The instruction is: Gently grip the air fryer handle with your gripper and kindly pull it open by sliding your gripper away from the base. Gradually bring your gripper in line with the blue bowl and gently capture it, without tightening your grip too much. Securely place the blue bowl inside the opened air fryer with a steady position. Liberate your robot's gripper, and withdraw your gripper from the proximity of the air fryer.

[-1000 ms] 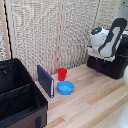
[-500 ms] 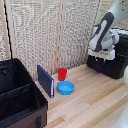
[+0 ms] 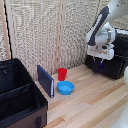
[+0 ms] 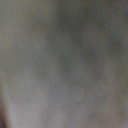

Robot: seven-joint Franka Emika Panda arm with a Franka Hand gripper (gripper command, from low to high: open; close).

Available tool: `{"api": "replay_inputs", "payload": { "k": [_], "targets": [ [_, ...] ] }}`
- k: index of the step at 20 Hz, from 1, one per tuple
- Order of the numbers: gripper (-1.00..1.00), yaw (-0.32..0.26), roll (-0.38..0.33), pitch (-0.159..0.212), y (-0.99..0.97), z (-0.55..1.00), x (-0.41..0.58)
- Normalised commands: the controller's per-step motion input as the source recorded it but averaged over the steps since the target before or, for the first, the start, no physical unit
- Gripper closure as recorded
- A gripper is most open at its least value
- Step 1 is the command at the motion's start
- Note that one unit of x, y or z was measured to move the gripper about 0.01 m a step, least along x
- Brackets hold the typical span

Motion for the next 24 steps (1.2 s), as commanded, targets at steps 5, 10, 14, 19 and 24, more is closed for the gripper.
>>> {"api": "replay_inputs", "payload": {
  "k": [5, 10, 14, 19, 24],
  "targets": [
    [1.0, -0.019, 0.048, -0.121, 0.85, 0.34, -0.453],
    [1.0, 0.0, 0.03, -0.125, 0.92, 0.16, -0.423],
    [1.0, -0.082, 0.011, -0.033, 0.77, -0.11, -0.021],
    [1.0, -0.036, 0.003, -0.012, 0.29, -0.26, 0.269],
    [1.0, -0.033, 0.001, -0.016, 0.21, -0.27, 0.427]
  ]
}}
